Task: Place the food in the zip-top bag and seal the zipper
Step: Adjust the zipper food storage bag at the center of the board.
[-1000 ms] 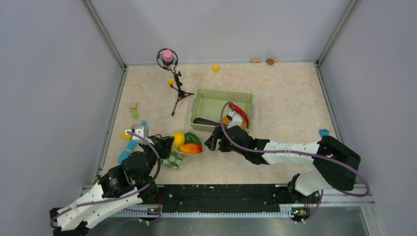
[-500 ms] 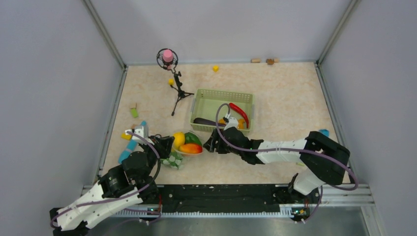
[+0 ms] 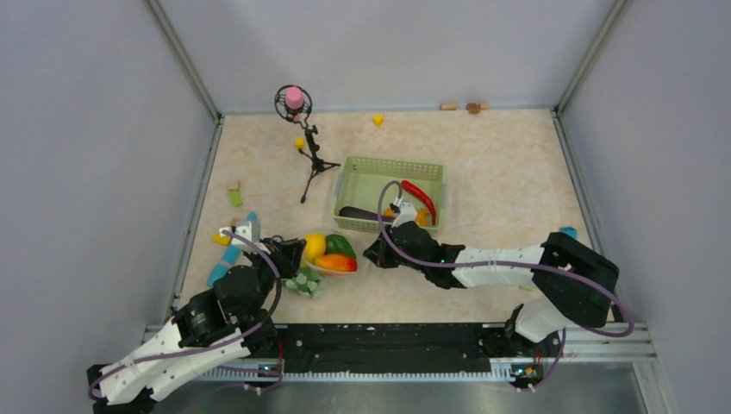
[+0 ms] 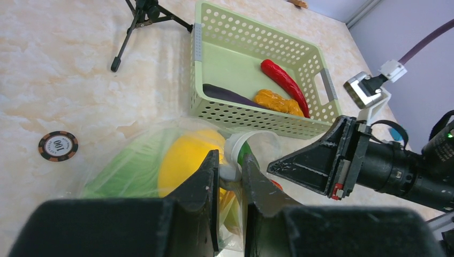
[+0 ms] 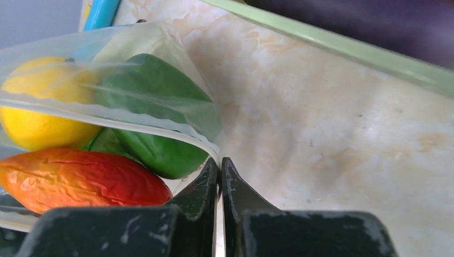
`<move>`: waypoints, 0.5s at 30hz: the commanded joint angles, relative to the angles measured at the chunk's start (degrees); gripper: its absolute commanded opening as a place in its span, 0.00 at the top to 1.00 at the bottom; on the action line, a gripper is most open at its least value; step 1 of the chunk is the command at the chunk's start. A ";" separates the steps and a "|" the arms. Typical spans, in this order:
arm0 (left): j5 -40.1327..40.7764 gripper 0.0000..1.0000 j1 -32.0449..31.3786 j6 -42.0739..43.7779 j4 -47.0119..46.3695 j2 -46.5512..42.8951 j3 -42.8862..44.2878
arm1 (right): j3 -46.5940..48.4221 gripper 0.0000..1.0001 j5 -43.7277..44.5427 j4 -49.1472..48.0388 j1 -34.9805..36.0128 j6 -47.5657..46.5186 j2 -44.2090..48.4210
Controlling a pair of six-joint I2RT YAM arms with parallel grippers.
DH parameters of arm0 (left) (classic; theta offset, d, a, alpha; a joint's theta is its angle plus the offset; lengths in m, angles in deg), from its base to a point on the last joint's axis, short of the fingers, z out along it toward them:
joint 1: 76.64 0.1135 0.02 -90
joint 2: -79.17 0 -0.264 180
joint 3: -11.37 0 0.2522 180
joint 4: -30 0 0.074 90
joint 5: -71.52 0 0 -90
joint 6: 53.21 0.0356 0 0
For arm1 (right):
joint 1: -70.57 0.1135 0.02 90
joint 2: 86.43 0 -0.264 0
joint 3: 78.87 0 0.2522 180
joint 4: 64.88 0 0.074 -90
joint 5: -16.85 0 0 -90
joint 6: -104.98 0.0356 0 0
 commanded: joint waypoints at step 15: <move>-4.01 1.00 0.18 -5.16 -1.18 11.60 18.02 | 29.37 1.00 -4.31 36.92 1.00 -28.85 16.58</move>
